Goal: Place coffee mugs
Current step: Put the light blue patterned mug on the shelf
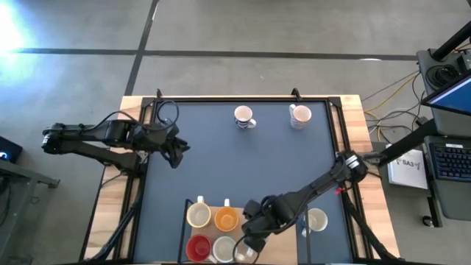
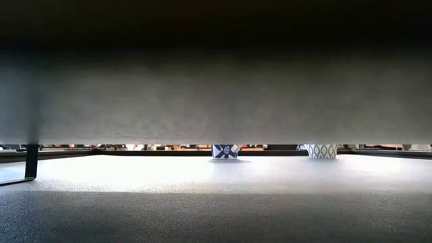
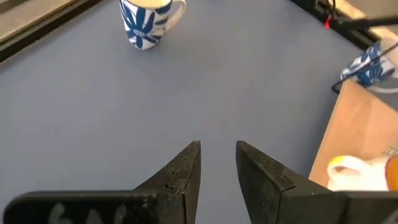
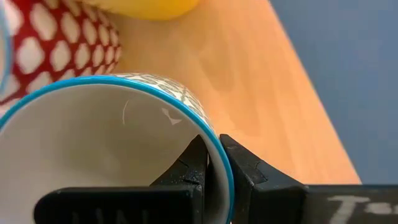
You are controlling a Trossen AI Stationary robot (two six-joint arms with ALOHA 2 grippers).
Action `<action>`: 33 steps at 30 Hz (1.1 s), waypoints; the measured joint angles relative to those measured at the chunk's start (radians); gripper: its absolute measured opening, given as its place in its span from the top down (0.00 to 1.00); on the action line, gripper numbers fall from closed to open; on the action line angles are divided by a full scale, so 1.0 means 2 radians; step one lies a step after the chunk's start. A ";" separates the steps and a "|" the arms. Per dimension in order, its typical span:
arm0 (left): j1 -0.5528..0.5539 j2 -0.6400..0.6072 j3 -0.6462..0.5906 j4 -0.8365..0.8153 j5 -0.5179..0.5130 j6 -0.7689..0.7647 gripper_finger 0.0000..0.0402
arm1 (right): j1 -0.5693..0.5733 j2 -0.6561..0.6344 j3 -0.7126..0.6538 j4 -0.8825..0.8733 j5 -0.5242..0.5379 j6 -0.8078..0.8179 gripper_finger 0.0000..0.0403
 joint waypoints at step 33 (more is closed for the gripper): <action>0.000 -0.039 0.000 -0.023 0.004 0.024 0.79 | 0.019 0.081 0.120 -0.054 -0.018 0.046 0.94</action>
